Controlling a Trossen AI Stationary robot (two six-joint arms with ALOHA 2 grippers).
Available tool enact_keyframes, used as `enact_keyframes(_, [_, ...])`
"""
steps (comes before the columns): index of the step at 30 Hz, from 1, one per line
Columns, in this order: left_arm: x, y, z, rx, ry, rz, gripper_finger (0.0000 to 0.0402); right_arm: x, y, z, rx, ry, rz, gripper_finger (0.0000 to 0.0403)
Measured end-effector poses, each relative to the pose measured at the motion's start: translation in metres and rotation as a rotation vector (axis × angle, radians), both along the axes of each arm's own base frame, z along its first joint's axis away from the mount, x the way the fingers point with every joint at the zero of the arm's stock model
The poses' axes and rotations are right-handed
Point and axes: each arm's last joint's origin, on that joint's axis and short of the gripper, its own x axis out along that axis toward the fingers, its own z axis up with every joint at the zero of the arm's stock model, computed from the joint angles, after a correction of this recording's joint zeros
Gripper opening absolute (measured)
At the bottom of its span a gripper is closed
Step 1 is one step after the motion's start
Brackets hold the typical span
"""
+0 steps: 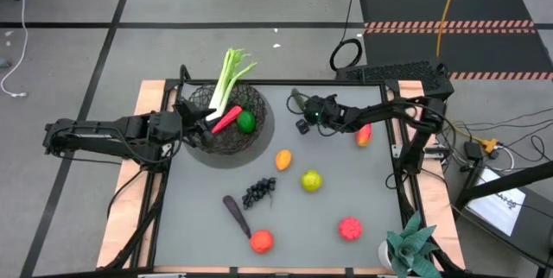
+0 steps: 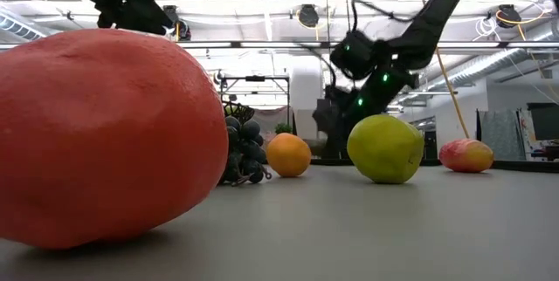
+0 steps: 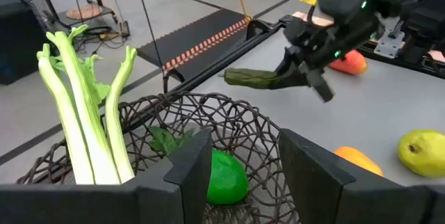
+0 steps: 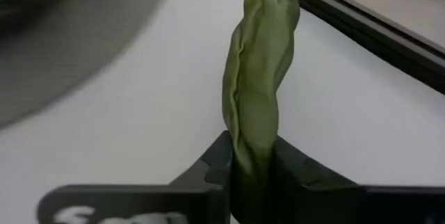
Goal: Build produce basket
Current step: Put the green chilli into the wire basket
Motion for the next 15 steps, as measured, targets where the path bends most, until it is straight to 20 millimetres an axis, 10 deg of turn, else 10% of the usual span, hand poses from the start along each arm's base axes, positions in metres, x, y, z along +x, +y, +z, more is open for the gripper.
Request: enact_keyframes(15, [0.000,0.000,0.000,0.003,0.004,-0.008,0.0168,-0.017,0.071,0.092,-0.103,-0.255,0.429,0.0061])
